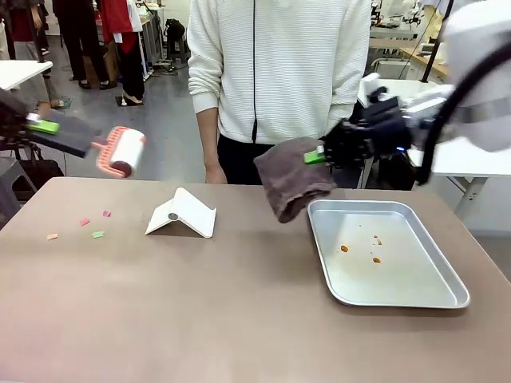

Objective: Clean the surface of the table.
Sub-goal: Hold the Lint Roller with your left hand and the towel with your right hand.

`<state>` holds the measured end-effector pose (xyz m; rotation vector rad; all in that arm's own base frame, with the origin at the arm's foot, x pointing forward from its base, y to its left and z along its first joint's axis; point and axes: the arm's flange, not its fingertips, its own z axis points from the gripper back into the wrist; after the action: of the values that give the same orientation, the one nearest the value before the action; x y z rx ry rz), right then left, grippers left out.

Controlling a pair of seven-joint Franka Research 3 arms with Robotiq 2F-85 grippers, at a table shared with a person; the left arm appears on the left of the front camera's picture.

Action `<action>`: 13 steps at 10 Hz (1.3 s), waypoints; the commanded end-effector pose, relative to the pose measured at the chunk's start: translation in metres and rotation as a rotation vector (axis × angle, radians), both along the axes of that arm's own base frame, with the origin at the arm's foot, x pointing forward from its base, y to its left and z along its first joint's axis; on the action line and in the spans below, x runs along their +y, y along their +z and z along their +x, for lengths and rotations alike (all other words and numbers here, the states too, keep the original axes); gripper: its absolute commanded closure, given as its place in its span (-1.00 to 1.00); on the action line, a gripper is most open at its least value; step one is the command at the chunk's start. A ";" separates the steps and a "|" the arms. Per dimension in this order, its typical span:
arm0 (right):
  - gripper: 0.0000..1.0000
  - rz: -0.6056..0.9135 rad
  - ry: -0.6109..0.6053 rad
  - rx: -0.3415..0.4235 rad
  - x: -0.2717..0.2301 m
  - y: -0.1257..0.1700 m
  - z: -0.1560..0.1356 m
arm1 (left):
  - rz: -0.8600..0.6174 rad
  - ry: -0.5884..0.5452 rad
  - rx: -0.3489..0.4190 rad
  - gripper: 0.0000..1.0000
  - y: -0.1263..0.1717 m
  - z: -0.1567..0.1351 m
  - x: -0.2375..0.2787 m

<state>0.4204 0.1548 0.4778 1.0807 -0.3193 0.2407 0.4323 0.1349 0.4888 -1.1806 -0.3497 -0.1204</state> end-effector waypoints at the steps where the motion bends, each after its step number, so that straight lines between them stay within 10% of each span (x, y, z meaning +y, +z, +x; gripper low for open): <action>1: 1.00 0.135 0.053 -0.011 -0.051 -0.014 -0.061 | -0.148 0.051 0.099 1.00 0.014 -0.034 0.045; 7: 1.00 0.506 -0.332 0.097 -0.251 -0.013 -0.143 | -0.317 0.082 0.051 1.00 -0.056 -0.141 0.151; 12: 1.00 0.419 -0.394 0.086 -0.280 -0.056 -0.158 | -0.388 0.193 0.069 1.00 -0.084 -0.144 0.191; 13: 1.00 0.497 -0.382 0.086 -0.324 -0.026 -0.135 | -0.354 0.203 0.072 1.00 -0.088 -0.161 0.189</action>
<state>0.2880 -0.1703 0.4399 1.4636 -0.5028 -0.2410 0.2784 0.3276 0.3952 -1.4885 -0.4313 0.1776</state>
